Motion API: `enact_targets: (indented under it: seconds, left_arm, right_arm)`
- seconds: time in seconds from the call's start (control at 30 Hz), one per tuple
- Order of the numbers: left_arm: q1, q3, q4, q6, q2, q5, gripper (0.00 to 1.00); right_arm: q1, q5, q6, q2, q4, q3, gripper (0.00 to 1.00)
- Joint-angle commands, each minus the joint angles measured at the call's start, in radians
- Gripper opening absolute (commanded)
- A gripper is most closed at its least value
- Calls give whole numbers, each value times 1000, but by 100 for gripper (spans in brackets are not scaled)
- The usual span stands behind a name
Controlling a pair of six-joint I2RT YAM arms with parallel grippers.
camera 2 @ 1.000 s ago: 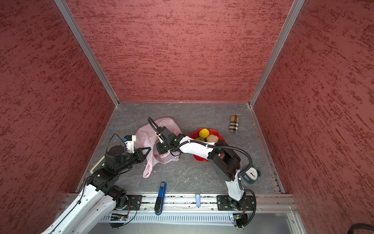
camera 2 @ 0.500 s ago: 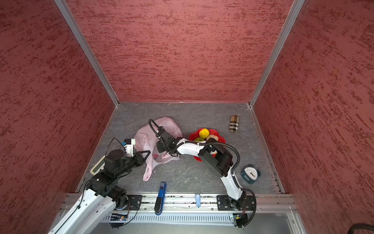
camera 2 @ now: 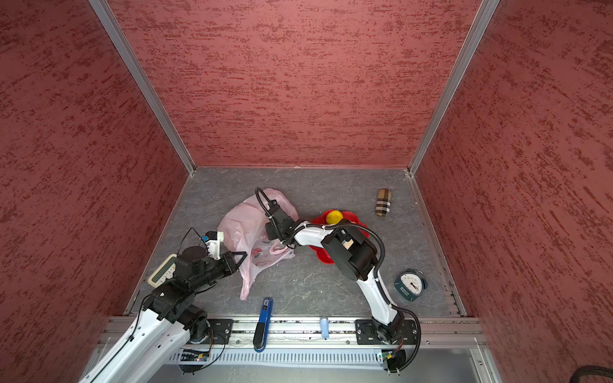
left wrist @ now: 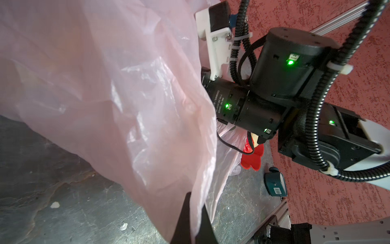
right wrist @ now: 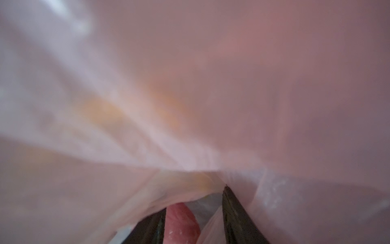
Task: Take fruits out of the plastic bag
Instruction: Pick up the fruit from the plastic bag.
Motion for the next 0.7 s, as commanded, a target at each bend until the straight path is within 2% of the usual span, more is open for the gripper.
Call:
enact_targets:
  seconds: [0.0,0.17,0.67]
  left_arm:
    - [-5,-3,63,-2,27,27,0]
    - [-5,-1,118,-2,69,52,0]
    - [-6,38,232,30,182,133,0]
  right_arm:
    - [-6,9,-29,7,9,36,49]
    - [-12,-19,-44,27,19,57,51]
    - [-33,1,-49,127,-18,191,50]
